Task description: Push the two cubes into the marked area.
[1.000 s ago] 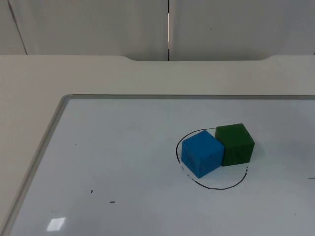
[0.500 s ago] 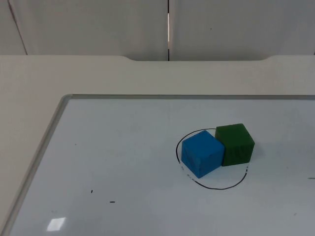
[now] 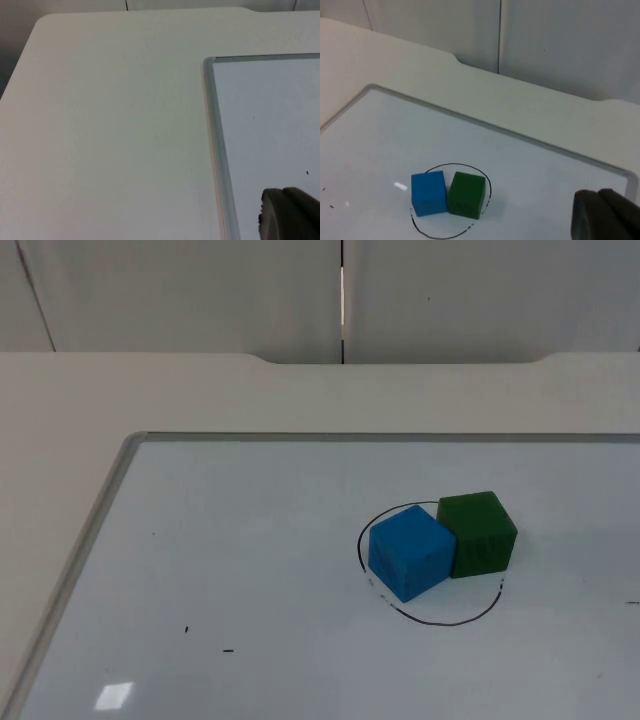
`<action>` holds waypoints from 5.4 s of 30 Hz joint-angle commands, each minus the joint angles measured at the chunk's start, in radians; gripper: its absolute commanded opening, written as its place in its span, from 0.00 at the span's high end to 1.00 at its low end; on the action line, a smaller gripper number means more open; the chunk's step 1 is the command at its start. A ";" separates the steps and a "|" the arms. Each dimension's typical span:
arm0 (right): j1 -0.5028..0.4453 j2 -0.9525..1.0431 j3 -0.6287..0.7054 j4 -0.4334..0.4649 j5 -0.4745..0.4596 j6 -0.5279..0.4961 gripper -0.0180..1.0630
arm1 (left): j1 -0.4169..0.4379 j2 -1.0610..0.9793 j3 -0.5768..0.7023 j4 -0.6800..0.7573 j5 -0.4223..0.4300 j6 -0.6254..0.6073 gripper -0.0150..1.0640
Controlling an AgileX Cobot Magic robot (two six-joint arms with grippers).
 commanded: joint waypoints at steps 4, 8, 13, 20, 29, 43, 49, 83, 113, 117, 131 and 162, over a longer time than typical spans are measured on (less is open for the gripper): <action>-0.003 -0.119 0.098 -0.006 -0.017 -0.007 0.98 | 0.003 -0.003 0.004 0.002 -0.011 -0.004 0.99; -0.003 -0.193 0.135 -0.006 0.013 -0.007 0.98 | 0.003 -0.003 0.004 0.002 -0.011 -0.004 0.99; -0.003 -0.290 0.147 0.001 0.109 -0.005 0.98 | 0.003 -0.003 0.004 0.002 -0.011 -0.004 0.99; -0.003 -0.378 0.147 0.001 0.242 0.009 0.98 | 0.003 -0.003 0.004 0.002 -0.011 -0.004 0.99; -0.003 -0.538 0.147 0.008 0.321 0.014 0.98 | 0.003 -0.003 0.004 0.002 -0.011 -0.004 0.99; -0.001 -0.591 0.239 -0.006 0.378 0.035 0.98 | 0.003 -0.003 0.004 0.002 -0.011 -0.004 0.99; -0.001 -0.591 0.239 -0.006 0.378 0.035 0.98 | 0.003 -0.003 0.004 0.002 -0.011 -0.004 0.99; -0.001 -0.591 0.239 -0.006 0.378 0.035 0.28 | 0.003 -0.003 0.004 0.002 -0.011 -0.004 0.04; -0.001 -0.591 0.239 -0.006 0.378 0.035 0.01 | 0.003 -0.003 0.004 0.002 -0.011 -0.004 0.01; -0.001 -0.591 0.239 -0.006 0.378 0.035 0.01 | 0.003 -0.003 0.004 0.002 -0.011 -0.004 0.01; -0.097 -0.591 0.239 0.000 0.378 0.035 0.01 | 0.003 -0.003 0.004 0.002 -0.011 -0.004 0.01; -0.352 -0.591 0.239 -0.006 0.375 0.035 0.01 | 0.061 -0.003 0.004 -0.001 -0.011 0.000 0.01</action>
